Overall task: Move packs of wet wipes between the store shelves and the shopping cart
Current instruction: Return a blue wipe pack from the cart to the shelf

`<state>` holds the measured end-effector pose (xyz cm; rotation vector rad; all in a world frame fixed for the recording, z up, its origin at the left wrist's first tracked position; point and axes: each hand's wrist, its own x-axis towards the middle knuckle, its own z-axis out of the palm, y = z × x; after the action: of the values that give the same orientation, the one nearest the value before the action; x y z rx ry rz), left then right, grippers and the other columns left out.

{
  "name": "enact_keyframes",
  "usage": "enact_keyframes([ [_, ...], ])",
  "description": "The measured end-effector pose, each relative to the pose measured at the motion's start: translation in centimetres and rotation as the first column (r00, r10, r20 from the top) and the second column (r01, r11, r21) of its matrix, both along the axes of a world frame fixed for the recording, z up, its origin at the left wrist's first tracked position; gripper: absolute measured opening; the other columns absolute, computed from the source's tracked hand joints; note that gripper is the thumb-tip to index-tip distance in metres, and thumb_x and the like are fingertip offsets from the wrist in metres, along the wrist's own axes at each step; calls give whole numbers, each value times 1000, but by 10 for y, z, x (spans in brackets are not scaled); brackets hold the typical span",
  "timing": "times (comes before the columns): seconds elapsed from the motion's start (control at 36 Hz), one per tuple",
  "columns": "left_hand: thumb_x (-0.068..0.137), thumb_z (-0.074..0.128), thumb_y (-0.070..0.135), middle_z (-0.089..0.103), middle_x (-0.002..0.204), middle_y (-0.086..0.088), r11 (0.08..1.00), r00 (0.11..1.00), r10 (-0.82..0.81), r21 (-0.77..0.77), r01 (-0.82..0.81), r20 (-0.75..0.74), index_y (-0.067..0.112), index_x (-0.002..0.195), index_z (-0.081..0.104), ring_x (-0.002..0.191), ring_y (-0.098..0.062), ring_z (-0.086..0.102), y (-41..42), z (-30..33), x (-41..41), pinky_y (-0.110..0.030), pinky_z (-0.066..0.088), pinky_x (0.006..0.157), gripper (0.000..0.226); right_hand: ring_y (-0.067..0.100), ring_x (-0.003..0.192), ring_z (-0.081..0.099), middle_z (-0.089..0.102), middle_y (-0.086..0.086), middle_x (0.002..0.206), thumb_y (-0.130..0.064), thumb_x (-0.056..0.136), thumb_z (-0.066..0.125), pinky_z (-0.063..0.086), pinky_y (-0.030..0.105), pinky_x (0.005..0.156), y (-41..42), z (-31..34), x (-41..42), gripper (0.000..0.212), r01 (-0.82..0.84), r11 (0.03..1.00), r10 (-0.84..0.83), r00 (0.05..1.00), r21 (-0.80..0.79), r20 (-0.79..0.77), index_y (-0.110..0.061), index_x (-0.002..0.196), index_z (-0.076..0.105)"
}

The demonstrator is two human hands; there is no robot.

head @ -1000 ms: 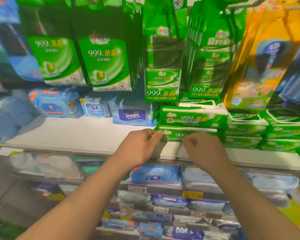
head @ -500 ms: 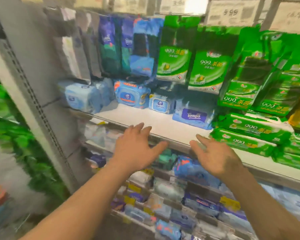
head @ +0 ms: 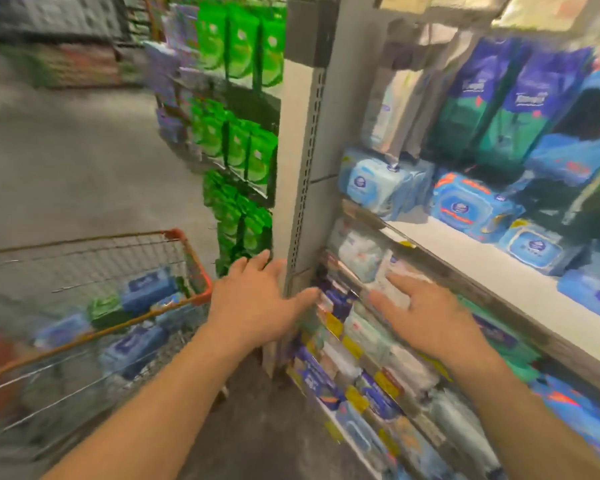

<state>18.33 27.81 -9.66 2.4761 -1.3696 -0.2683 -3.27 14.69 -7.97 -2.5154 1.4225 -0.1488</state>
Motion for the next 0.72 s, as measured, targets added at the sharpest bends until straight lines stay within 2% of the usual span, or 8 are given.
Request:
enact_keyframes([
  [0.08, 75, 30, 90, 22, 164, 6, 993, 992, 119, 12, -119, -36, 36, 153, 30, 149, -26, 20, 23, -8, 34, -52, 28, 118, 95, 22, 135, 52, 57, -3, 147, -74, 88, 47, 42, 32, 107, 1, -9, 50, 69, -107, 994, 107, 994, 5, -12, -36, 145, 54],
  [0.14, 76, 30, 90, 23, 163, 6, 982, 981, 188, 14, -188, -49, 35, 153, 31, 149, -25, 21, 37, -12, 55, -51, 29, 117, 95, 19, 138, 49, 53, -4, 151, -72, 89, 48, 39, 29, 109, 1, -15, 86, 68, -181, 983, 181, 983, 25, -22, -39, 148, 50],
  [0.19, 73, 29, 91, 24, 163, 6, 966, 963, 259, 28, -257, -74, 36, 153, 31, 149, -26, 21, 49, -18, 77, -50, 28, 118, 97, 18, 143, 44, 48, -2, 155, -73, 90, 48, 35, 29, 114, -2, -24, 123, 71, -244, 969, 246, 968, 44, -53, -37, 152, 44],
  [0.31, 62, 20, 96, 29, 162, 3, 919, 916, 395, 55, -392, -65, 35, 153, 33, 146, -27, 29, 66, -26, 124, -49, 31, 117, 110, 24, 137, 51, 53, 2, 151, -83, 83, 41, 41, 35, 110, -11, -41, 195, 82, -360, 931, 363, 930, 57, -53, -38, 152, 43],
  [0.36, 68, 24, 93, 28, 162, 4, 896, 895, 441, 87, -436, -63, 35, 154, 29, 146, -26, 28, 74, -26, 145, -47, 29, 118, 104, 24, 141, 47, 48, -1, 155, -87, 81, 37, 42, 38, 114, -14, -45, 229, 87, -417, 904, 422, 906, 97, -40, -39, 154, 38],
  [0.44, 84, 39, 80, 27, 162, 7, 862, 862, 504, 103, -497, -59, 34, 154, 28, 147, -22, 26, 84, -27, 173, -43, 26, 118, 85, 23, 147, 39, 41, 0, 160, -81, 87, 41, 37, 39, 117, -17, -52, 275, 82, -511, 854, 516, 856, 102, -34, -36, 156, 36],
  [0.58, 82, 45, 79, 37, 157, 7, 790, 792, 610, 95, -605, -22, 32, 150, 39, 142, -21, 36, 101, -35, 211, -41, 35, 114, 83, 27, 149, 34, 37, -3, 162, -82, 87, 41, 35, 43, 119, -17, -63, 339, 81, -595, 784, 608, 793, 179, -27, -41, 156, 34],
  [0.72, 70, 39, 87, 49, 147, 8, 720, 720, 693, 96, -687, -42, 36, 140, 48, 130, -22, 50, 121, -45, 241, -45, 46, 104, 87, 22, 139, 48, 48, -6, 155, -80, 87, 45, 46, 39, 108, -9, -69, 391, 78, -680, 721, 685, 728, 135, 10, -37, 152, 43],
])
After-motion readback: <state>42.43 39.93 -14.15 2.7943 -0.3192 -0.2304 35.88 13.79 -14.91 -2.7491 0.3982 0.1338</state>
